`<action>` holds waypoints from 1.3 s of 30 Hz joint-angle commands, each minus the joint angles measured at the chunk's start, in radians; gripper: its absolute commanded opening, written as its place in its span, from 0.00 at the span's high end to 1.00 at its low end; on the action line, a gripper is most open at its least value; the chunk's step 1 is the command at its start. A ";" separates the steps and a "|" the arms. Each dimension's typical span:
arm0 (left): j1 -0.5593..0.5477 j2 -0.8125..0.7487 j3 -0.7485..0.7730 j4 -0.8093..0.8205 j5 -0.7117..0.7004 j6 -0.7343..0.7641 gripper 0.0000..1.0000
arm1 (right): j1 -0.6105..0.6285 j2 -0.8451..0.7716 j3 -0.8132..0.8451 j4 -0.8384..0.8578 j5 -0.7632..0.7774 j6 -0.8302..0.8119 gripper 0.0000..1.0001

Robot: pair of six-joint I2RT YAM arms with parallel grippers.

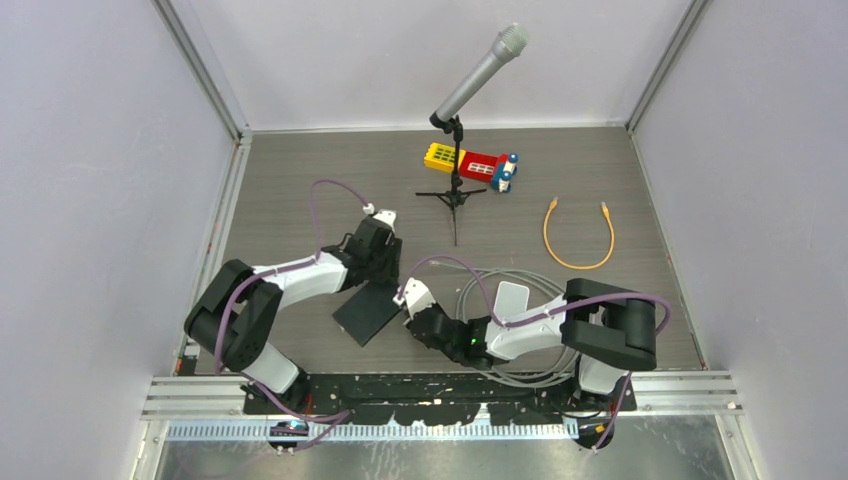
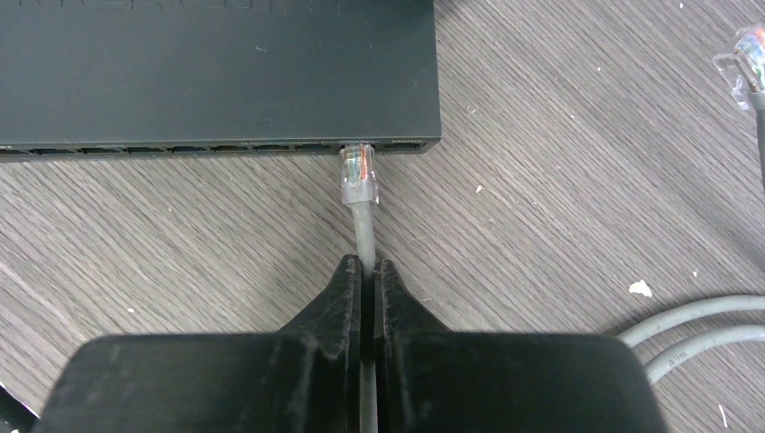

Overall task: Insert the plug into the switch port
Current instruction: Insert the connector into the switch port.

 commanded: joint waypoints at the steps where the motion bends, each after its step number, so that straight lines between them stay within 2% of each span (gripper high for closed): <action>1: -0.031 0.014 -0.035 -0.045 0.142 -0.038 0.53 | -0.015 0.018 0.053 0.159 0.007 0.035 1.00; 8: -0.031 -0.024 -0.046 -0.061 0.126 -0.056 0.52 | -0.023 -0.015 0.044 0.113 0.075 0.067 0.99; 19: -0.030 -0.058 -0.057 -0.061 0.143 -0.086 0.50 | -0.024 0.023 0.097 0.118 0.043 0.077 1.00; 22: -0.031 -0.063 -0.048 -0.085 0.106 -0.083 0.45 | -0.024 0.017 0.093 0.109 0.045 0.072 1.00; 25: -0.024 -0.076 -0.023 -0.125 0.043 -0.076 0.34 | -0.024 0.006 0.073 0.105 0.050 0.074 1.00; 29: 0.004 -0.093 0.015 -0.151 0.034 -0.072 0.25 | -0.024 0.000 0.051 0.108 0.041 0.081 0.99; 30: 0.015 -0.096 0.025 -0.157 0.037 -0.071 0.17 | -0.024 0.000 0.049 0.108 0.038 0.081 1.00; 39: 0.088 -0.147 0.036 -0.197 0.025 -0.078 0.13 | -0.024 0.000 0.049 0.102 0.032 0.078 0.99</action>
